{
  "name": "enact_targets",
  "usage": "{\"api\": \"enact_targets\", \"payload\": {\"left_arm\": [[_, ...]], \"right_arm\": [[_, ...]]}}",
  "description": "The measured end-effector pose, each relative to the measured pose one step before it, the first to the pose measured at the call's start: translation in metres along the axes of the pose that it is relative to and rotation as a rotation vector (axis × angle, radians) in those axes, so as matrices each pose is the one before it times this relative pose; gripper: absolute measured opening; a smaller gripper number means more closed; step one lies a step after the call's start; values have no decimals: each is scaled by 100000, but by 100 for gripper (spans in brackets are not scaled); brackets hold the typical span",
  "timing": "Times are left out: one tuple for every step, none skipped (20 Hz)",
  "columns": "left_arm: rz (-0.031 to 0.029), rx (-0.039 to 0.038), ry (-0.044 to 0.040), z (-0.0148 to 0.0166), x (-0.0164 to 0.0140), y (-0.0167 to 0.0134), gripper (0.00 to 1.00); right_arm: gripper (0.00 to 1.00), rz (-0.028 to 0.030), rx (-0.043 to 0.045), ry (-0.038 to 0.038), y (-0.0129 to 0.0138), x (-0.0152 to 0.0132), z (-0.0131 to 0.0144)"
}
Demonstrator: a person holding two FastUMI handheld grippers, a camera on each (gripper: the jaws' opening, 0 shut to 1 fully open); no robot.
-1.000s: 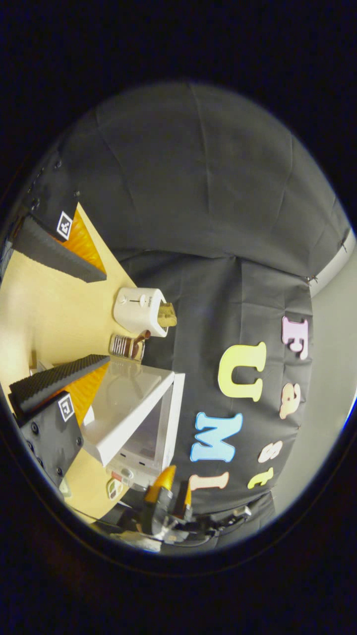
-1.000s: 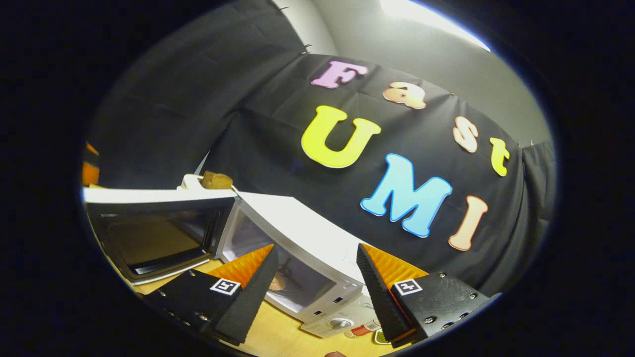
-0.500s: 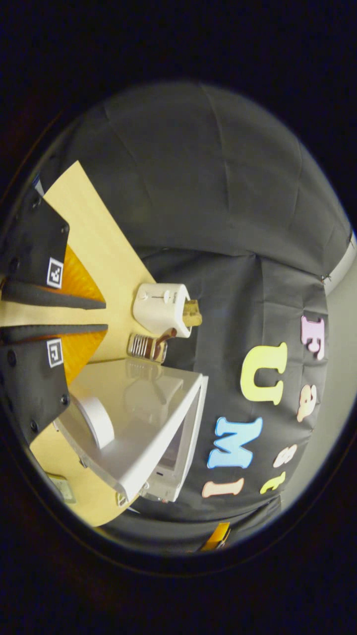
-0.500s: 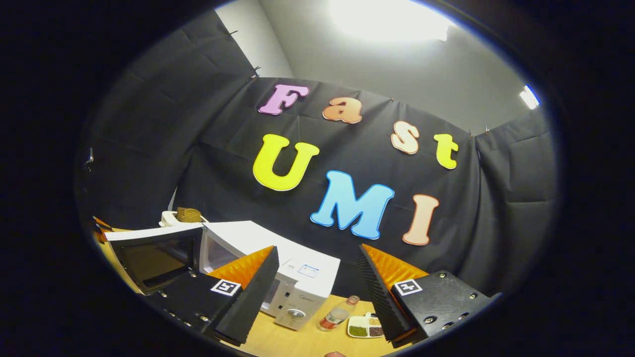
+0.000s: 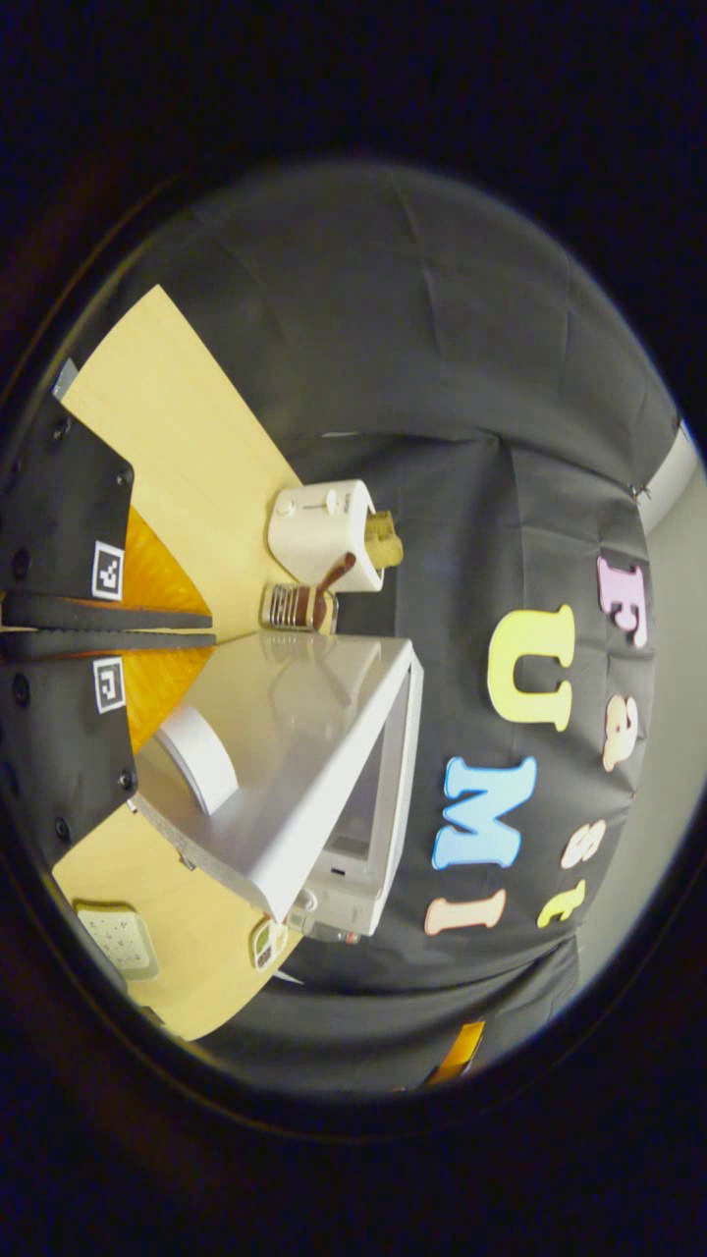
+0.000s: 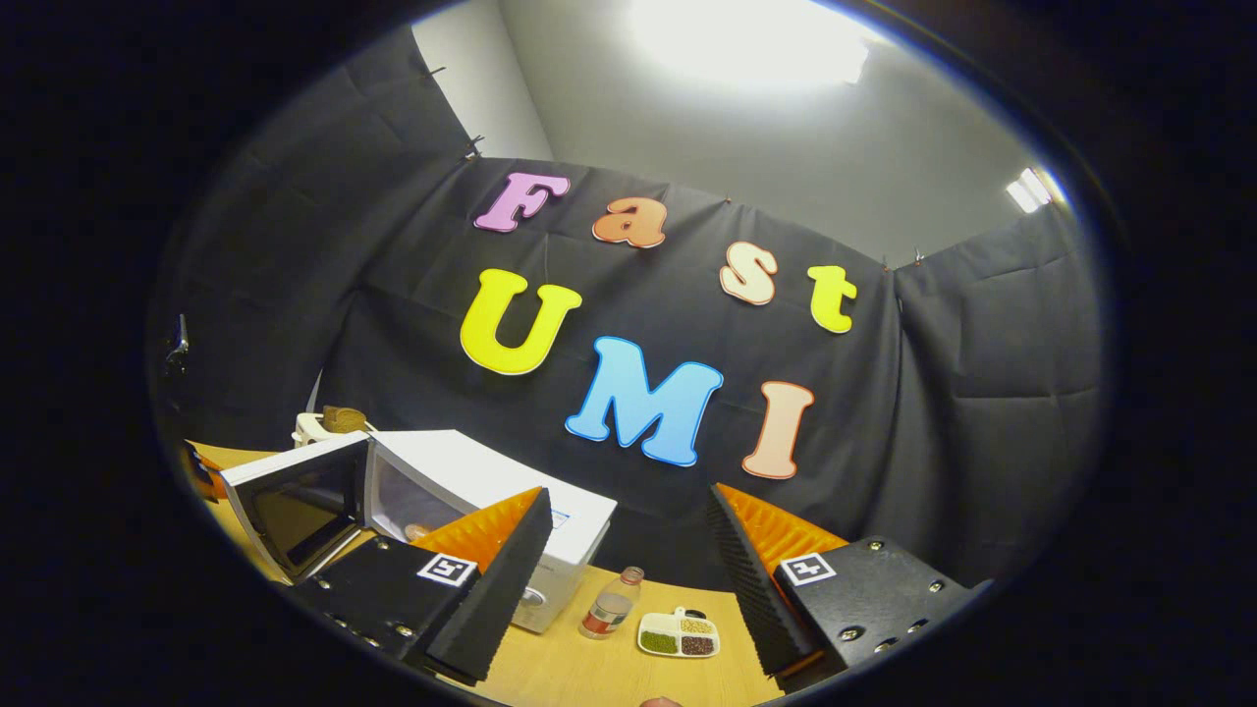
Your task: Open the microwave oven with the left hand, put the food in, and close the microwave oven.
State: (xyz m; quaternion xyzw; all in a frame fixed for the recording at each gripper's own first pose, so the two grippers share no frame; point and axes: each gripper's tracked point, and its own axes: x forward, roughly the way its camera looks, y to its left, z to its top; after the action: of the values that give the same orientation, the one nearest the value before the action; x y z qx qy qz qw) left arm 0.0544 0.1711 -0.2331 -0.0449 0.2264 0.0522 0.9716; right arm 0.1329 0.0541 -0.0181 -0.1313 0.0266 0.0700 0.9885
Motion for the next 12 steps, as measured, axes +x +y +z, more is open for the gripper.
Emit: {"api": "enact_targets", "payload": {"left_arm": [[-2778, 1045, -497, 321, 174, -1451, 7], [-2333, 1387, -108, 178, 114, -1340, 7], [-2398, 1638, -51, -85, 230, -1452, 7], [-2368, 1587, 45, 254, 305, -1367, 7], [-2453, 1474, -159, 136, 261, -1234, 7], [-2351, 1406, -213, 343, 441, -1129, 7], [-2299, 1240, -181, 328, 486, -987, 7], [-2207, 1018, 17, 299, 505, -911, 7], [-2110, 875, 136, 372, 637, -792, 7], [-1971, 614, -68, 63, 641, -848, 7], [-1868, 280, 104, 176, 685, -742, 7], [-1943, 325, -238, 369, 763, -648, 7]], "right_arm": [[96, -901, -261, 886, -675, -569, -441], [96, -1094, 15, 907, -704, -597, -251], [96, -1369, 245, 844, -705, -499, -232], [97, -1698, 281, 696, -902, -405, -295], [97, -1877, 270, 775, -888, -522, -284], [96, -1743, 210, 1109, -863, -608, -546], [96, -1709, 199, 1108, -862, -551, -478], [96, -1890, 210, 1021, -753, -516, -278], [96, -1831, 144, 820, -752, -492, -211], [96, -1808, -7, 752, -842, -377, -292], [96, -1907, -234, 1005, -875, -472, -340], [96, -1861, -269, 789, -719, -611, -307]]}}
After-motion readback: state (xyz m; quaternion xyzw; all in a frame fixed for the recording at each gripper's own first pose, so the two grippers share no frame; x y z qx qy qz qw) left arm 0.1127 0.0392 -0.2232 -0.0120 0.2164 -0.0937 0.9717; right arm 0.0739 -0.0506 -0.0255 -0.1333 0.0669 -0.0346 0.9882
